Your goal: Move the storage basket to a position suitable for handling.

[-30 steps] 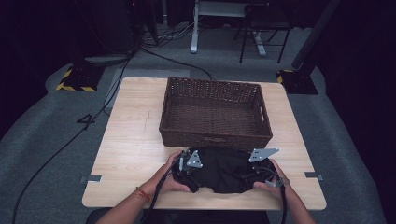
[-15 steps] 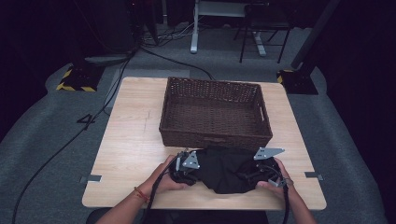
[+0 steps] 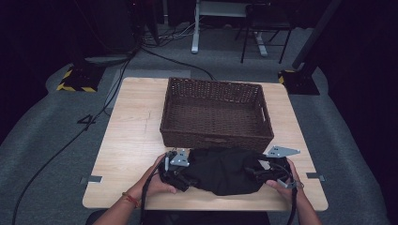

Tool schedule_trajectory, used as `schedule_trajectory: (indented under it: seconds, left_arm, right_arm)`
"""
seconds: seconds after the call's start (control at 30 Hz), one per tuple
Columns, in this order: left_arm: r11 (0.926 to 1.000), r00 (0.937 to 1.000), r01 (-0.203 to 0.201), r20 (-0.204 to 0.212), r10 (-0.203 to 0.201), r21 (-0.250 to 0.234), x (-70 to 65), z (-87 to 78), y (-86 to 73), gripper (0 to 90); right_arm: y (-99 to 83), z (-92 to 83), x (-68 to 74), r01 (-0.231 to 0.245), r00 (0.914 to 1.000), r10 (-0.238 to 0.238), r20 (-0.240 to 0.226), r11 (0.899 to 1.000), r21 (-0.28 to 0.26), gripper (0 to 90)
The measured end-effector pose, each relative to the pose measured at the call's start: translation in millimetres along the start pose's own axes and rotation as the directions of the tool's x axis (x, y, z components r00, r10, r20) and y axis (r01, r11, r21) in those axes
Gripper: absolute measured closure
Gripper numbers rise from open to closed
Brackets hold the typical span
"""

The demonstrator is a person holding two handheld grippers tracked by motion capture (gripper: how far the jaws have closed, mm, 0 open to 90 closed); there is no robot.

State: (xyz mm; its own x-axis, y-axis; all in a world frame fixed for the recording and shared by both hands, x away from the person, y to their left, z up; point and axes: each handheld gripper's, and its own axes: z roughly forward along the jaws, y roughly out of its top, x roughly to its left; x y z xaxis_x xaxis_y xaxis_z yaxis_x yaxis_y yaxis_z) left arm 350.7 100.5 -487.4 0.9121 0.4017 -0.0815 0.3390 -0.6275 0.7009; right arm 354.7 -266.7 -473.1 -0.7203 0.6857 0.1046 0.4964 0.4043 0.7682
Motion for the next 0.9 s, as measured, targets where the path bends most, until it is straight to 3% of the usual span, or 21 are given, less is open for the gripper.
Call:
schedule_trajectory:
  seconds: [0.07, 0.2, 0.3, 0.47, 0.6, 0.7, 0.9]
  left_arm:
    - [0.9999, 1.0000, -0.007, -0.002, 0.007, 0.015, 1.6, 7.3, 6.1, 15.6]
    - [0.9992, 0.9987, 0.030, 0.040, -0.031, 0.028, 9.0, 18.3, 13.7, 13.4]
    - [0.9984, 0.9994, 0.034, -0.006, -0.034, 0.046, 10.3, 26.1, 17.7, 0.6]
    - [0.9969, 0.9990, 0.045, 0.002, -0.045, 0.065, 12.0, 34.0, 19.0, 0.0]
    - [0.9964, 0.9976, 0.046, -0.055, -0.042, 0.072, 10.6, 27.2, 14.4, 0.0]
    - [0.9947, 0.9963, 0.075, -0.049, -0.071, 0.071, 14.3, 21.9, 6.0, 0.0]
    - [0.9965, 0.9975, 0.060, -0.040, -0.058, 0.058, 16.9, 18.7, 1.3, 0.0]
  right_arm:
    - [3.0, 4.4, 1.0, 0.000, 1.0000, 0.000, -0.001, 1.000, 0.004, 16.8]
    - [5.5, 15.5, 0.7, -0.004, 0.9999, 0.005, -0.011, 1.000, 0.026, 12.5]
    - [5.7, 27.2, -1.2, -0.004, 0.9992, 0.007, -0.040, 0.999, 0.052, 8.1]
    - [5.5, 42.9, 5.2, 0.034, 0.9981, -0.028, -0.055, 0.994, 0.100, 5.3]
    - [4.1, 40.8, 6.6, 0.072, 0.9954, -0.066, -0.069, 0.993, 0.096, 16.0]
    - [3.0, 39.0, 7.1, 0.091, 0.9925, -0.082, -0.090, 0.992, 0.092, 22.8]
    - [1.6, 39.5, 12.7, 0.121, 0.9800, -0.107, -0.168, 0.989, 0.080, 33.7]
